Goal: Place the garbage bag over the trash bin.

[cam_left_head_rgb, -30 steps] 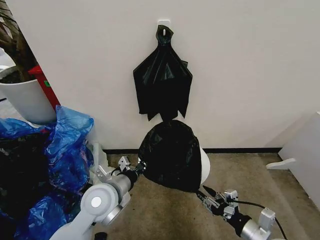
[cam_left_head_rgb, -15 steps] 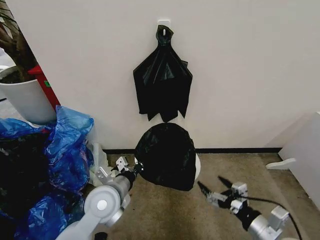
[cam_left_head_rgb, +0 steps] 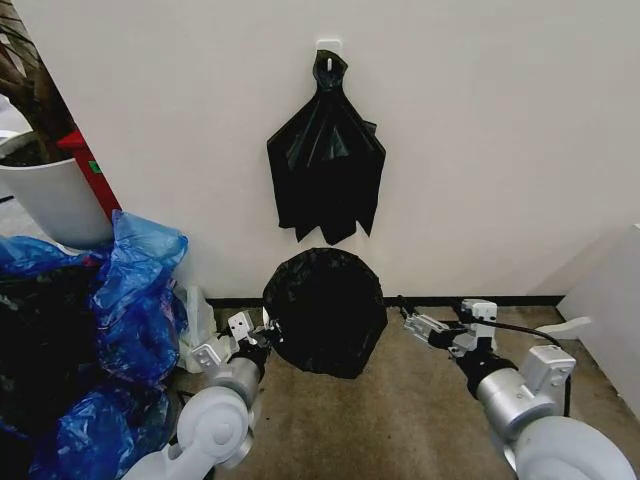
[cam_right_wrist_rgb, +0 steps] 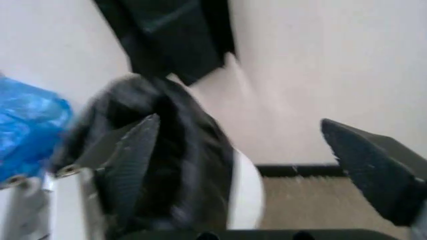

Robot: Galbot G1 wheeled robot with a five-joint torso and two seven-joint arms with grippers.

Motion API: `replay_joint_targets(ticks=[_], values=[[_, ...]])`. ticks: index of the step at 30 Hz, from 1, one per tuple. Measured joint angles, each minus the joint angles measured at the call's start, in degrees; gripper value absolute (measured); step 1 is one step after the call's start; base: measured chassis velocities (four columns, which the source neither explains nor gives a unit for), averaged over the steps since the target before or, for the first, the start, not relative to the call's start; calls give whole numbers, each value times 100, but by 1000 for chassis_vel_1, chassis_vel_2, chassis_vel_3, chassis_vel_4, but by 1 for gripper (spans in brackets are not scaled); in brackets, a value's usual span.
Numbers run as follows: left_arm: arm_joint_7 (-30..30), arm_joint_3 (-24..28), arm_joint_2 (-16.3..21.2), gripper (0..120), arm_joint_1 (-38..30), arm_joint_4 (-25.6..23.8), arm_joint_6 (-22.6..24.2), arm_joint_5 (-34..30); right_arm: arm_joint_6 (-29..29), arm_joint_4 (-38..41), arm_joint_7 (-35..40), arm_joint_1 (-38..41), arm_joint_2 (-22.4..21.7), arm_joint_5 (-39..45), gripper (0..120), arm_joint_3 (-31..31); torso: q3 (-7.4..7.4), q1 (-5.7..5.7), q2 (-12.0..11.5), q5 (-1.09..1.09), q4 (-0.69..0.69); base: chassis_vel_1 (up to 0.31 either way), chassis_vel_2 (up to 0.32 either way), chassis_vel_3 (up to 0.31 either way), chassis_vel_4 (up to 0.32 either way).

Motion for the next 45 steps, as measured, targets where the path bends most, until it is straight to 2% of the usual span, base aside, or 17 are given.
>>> replay_joint_targets(ticks=[3, 6, 9, 12, 13, 17, 18, 20, 21, 23, 28, 40, 45], values=[[67, 356, 50, 1, -191, 103, 29, 69, -9, -11, -91, 511, -17, -59, 71, -541, 0, 0, 0, -1, 0, 0, 0, 0, 0], [67, 509, 53, 1, -328, 154, 83, 29, -25, -15, -115, 754, -37, -61, 65, -859, 0, 0, 0, -1, -1, 0, 0, 0, 0], [-8, 793, 34, 1, -601, 240, 189, -89, -65, -23, -107, 1217, -134, -41, 50, -1518, 0, 0, 0, -1, -1, 0, 0, 0, 0], [-48, 953, 10, 1, -794, 307, 254, -40, -164, -26, 217, 1723, -175, 156, 40, -2153, 0, 0, 0, 0, -1, 0, 0, 0, 0], [-48, 953, 10, 1, -794, 307, 254, -40, -164, -26, 217, 1723, -175, 156, 40, -2153, 0, 0, 0, 0, -1, 0, 0, 0, 0], [12, 1099, -20, 1, -964, 403, 259, 365, -502, -143, 1691, 2625, -77, 1103, 22, -3084, 0, 0, 0, 0, 0, 0, 0, 0, 0], [71, 1121, -19, 1, -972, 408, 256, 533, -545, -244, 2360, 2919, 21, 1577, 15, -3291, 0, 1, 0, -1, 0, 0, 0, 0, 0], [81, 1124, -18, 1, -972, 409, 255, 557, -546, -257, 2439, 2953, 36, 1636, 15, -3313, 0, 1, 0, -1, 0, 0, 0, 0, 0], [154, 1136, 0, 1, -963, 410, 249, 713, -546, -383, 2926, 3185, 138, 2013, 8, -3435, 0, 1, 0, 0, 0, 0, 0, 0, 0], [205, 1151, 24, 1, -931, 410, 226, 872, -514, -582, 3286, 3427, 216, 2172, 0, -3515, 0, 1, 0, -1, 0, 0, 0, 0, 0], [269, 1155, 21, 1, -885, 409, 193, 1096, -439, -949, 3614, 3802, 279, 2174, 0, -3586, 0, 1, 0, -1, 0, 0, 0, 0, 0], [333, 1101, 10, 1, -739, 221, 157, 1247, -431, -1855, 3599, 3997, 517, 1757, 0, -3692, -1, 1, 1, 0, -1, 0, 0, 0, 0], [364, 1027, 37, 1, -654, 207, 111, 1318, -412, -1719, 3578, 3972, 451, 1730, 0, -3635, 0, 1, 1, -1, 1, 0, 0, 0, 0]])
